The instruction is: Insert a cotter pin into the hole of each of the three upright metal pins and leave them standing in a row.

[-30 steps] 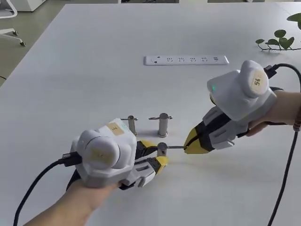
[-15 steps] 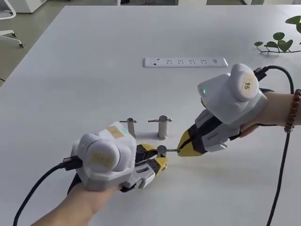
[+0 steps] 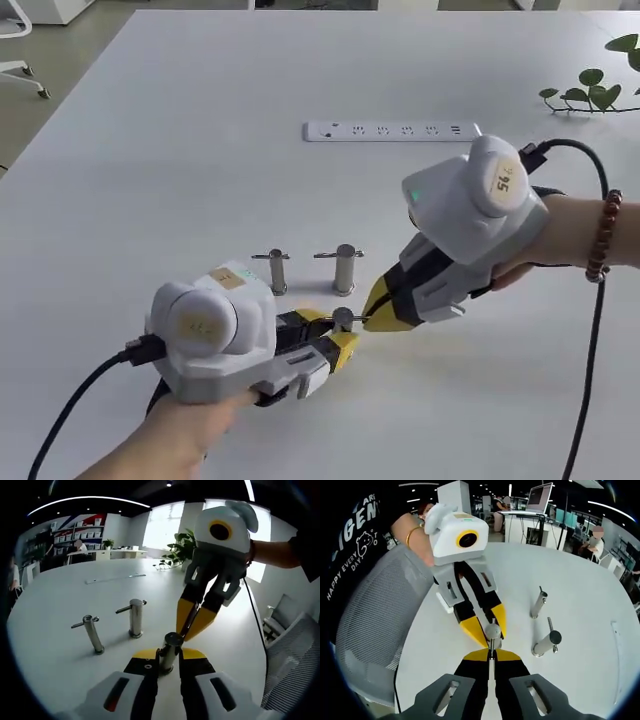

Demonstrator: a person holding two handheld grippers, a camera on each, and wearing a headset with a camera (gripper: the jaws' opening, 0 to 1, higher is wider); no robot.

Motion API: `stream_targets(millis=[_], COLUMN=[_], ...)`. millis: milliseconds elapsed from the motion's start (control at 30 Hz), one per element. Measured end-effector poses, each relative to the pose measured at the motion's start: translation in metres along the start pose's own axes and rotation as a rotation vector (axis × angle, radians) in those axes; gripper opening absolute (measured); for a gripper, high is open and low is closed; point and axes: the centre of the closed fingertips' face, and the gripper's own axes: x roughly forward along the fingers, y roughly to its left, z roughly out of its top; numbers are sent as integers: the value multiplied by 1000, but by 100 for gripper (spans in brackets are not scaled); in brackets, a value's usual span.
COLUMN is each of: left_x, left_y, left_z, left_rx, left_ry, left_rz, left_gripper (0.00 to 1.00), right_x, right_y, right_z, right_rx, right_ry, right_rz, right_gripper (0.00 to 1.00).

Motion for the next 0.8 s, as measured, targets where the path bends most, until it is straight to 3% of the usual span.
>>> stream_targets(millis=[433, 567, 800], left_x=[1, -1, -3], left_y=[1, 0, -1], left_z=[-2, -2, -6], left_rx=[-40, -60, -52], left_ry=[7, 7, 19], left_rz=[8, 7, 18], left_gripper=[14, 14, 14], right_x=[1, -2, -7], right_y=[-3, 0, -2], right_z=[0, -1, -3], right_rx=[-3, -1, 18], right_ry=[-18, -23, -30], right_rz=[-15, -14, -37], right_gripper=[0, 7, 2])
